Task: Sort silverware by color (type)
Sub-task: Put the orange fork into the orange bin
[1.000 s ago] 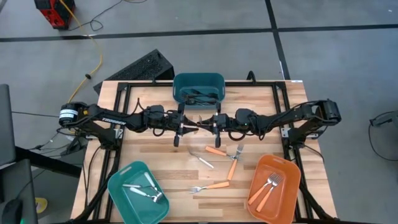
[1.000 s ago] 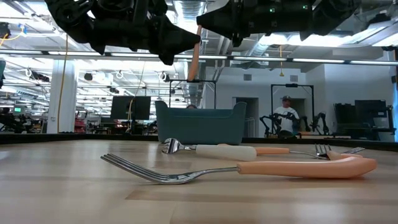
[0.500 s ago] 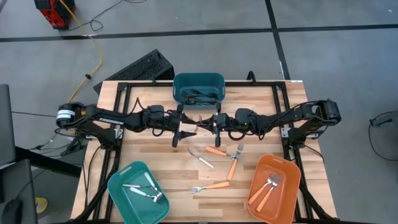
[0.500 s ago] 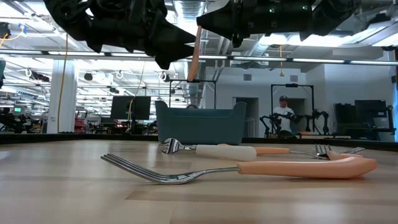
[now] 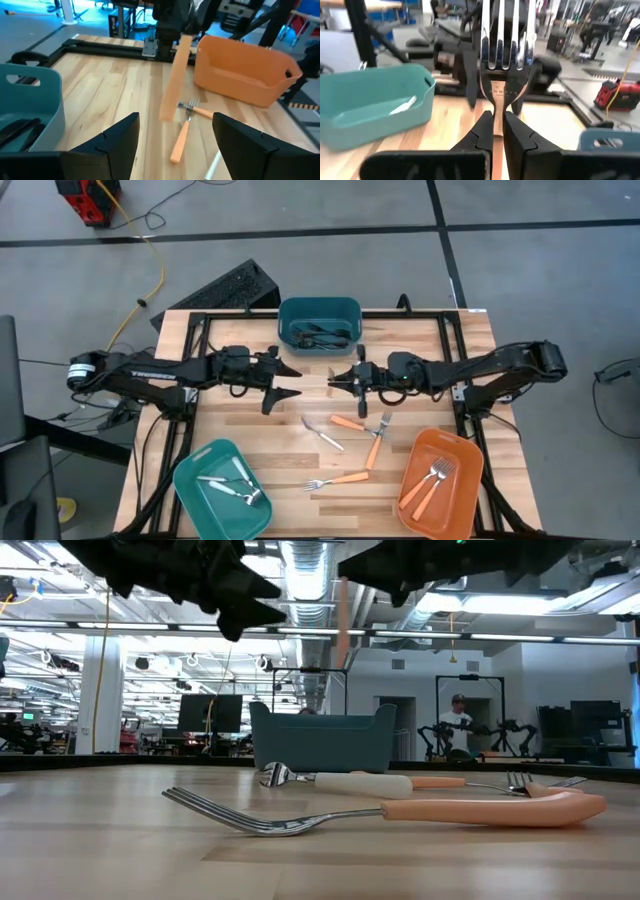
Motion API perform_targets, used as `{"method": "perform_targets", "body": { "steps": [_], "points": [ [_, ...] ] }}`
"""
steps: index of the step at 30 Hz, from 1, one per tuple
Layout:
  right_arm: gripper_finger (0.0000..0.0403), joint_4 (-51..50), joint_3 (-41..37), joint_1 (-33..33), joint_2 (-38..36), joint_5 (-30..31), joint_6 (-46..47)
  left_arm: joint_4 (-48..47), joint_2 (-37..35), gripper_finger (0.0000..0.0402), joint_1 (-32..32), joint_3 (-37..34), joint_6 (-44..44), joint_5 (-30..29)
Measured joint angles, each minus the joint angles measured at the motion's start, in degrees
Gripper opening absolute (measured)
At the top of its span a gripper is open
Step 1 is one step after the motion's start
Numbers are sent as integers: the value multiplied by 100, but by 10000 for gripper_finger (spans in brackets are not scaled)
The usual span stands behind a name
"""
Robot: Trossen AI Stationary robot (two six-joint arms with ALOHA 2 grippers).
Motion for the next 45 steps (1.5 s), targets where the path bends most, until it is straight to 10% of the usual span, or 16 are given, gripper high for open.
{"method": "perform_targets", "body": {
  "steps": [18,45],
  "points": [
    [40,-3149,139,1747,-2242,632,-1488,-442,-1446,235,-602,0,-593,-120],
    [40,-6543,1239,4556,-2173,2058,2593,-714,-1741,235,-799,0,-747,-371]
  ]
}}
